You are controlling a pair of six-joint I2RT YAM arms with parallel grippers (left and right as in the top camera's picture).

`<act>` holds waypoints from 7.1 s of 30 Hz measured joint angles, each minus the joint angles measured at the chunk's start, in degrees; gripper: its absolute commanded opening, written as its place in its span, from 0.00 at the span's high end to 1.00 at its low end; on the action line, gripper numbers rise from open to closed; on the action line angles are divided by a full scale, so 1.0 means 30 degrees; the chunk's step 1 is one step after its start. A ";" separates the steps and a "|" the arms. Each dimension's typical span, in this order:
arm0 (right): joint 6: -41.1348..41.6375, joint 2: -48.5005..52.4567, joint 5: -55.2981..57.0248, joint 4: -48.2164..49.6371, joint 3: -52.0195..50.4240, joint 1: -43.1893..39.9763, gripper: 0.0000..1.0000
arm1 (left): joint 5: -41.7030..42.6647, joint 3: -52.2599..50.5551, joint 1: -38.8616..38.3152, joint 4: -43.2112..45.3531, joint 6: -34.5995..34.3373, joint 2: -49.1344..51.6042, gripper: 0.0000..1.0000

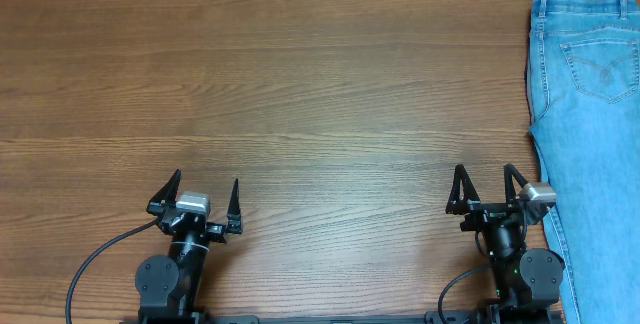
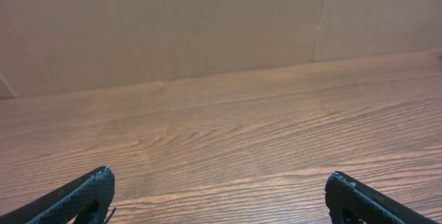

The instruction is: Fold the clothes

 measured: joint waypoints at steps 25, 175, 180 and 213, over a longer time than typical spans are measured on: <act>0.0000 0.0000 -0.0007 -0.0015 0.0000 0.0007 0.00 | 0.0000 0.0000 0.0000 0.0000 0.0000 0.0000 0.00; -0.2718 4.8005 1.0608 -0.5668 3.8053 -0.4335 0.96 | -0.0138 -0.0015 0.0000 -0.0022 0.0007 -0.0015 0.00; -0.2353 4.7386 1.0382 -0.6171 3.8046 -0.4357 0.96 | -0.0138 -0.0015 0.0000 -0.0022 0.0000 -0.0015 0.00; 0.0000 4.3714 0.2943 -0.9406 3.7973 0.6674 0.96 | -0.0138 -0.0015 0.0000 -0.0022 0.0000 -0.0015 0.00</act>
